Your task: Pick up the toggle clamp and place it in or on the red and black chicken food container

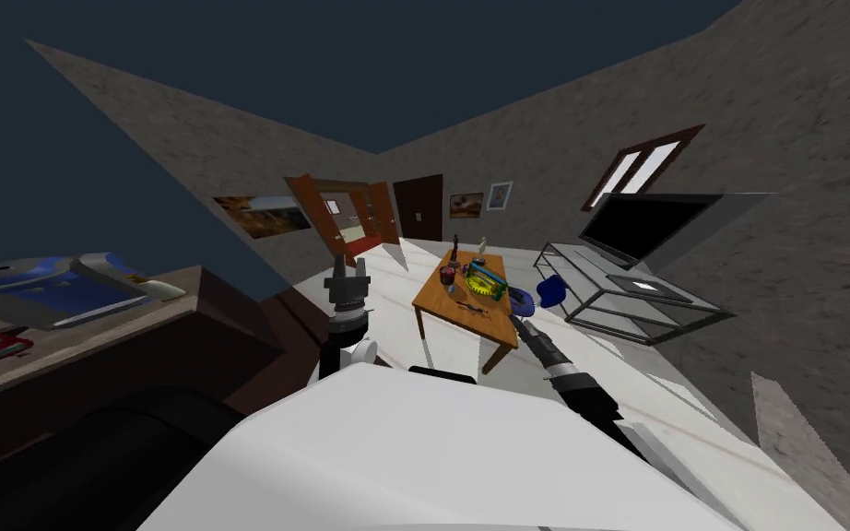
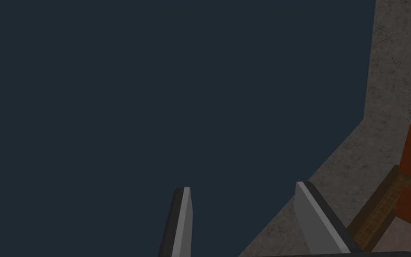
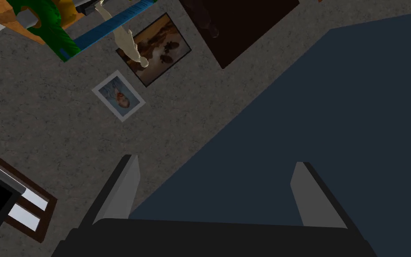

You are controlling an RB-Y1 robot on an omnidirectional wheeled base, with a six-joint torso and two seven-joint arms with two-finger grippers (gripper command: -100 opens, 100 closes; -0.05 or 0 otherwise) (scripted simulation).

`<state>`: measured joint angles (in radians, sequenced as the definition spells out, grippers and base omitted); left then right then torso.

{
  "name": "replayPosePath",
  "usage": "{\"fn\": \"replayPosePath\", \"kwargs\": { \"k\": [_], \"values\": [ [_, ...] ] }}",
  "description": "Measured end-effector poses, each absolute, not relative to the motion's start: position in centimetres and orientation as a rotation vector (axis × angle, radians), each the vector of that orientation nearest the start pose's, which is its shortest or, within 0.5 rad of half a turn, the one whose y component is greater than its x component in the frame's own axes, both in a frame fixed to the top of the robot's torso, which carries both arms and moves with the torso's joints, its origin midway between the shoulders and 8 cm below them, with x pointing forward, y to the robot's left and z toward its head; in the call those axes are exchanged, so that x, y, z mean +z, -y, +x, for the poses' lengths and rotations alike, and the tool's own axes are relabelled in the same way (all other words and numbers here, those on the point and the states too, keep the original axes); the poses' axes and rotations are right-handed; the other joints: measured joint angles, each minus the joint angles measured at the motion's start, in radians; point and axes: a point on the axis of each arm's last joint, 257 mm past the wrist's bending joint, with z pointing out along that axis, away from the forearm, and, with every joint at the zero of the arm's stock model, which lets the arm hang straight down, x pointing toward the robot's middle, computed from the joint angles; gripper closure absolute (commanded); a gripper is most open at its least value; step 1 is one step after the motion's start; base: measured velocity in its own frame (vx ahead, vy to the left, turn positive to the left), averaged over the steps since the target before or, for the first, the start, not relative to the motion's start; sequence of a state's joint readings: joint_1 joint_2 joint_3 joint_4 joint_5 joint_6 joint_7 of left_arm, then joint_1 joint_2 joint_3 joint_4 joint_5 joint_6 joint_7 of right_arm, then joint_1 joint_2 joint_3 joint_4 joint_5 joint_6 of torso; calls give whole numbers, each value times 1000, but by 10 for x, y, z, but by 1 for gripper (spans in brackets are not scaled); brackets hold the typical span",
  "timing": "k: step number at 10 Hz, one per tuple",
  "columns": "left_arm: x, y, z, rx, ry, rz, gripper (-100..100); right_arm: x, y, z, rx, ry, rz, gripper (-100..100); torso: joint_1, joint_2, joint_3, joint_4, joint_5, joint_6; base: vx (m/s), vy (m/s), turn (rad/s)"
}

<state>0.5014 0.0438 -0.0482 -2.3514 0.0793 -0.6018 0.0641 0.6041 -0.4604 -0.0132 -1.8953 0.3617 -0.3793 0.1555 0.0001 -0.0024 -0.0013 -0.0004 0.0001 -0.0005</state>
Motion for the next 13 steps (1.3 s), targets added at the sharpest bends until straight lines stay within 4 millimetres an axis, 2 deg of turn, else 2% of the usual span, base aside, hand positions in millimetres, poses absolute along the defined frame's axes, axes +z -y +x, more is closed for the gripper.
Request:
{"fn": "replayPosePath", "kwargs": {
  "k": [3,6,10,13],
  "values": [
    [71,-264,310,-1500,-464,-566,0,-279,322,348,542,-1695,261,-100,1,-1,0,0,0,0,42,28,328],
    [71,-264,310,-1500,-464,-566,0,-314,338,334,457,-1786,202,-100,0,1,0,0,0,1,34,21,273],
    [71,-264,310,-1500,-464,-566,0,-367,369,306,322,-1929,94,-100,0,0,0,0,0,1,51,18,348],
    [71,-264,310,-1500,-464,-566,0,-395,393,286,229,-2019,3,-100,-1,-1,0,0,0,1,46,1,250]
  ]
}}
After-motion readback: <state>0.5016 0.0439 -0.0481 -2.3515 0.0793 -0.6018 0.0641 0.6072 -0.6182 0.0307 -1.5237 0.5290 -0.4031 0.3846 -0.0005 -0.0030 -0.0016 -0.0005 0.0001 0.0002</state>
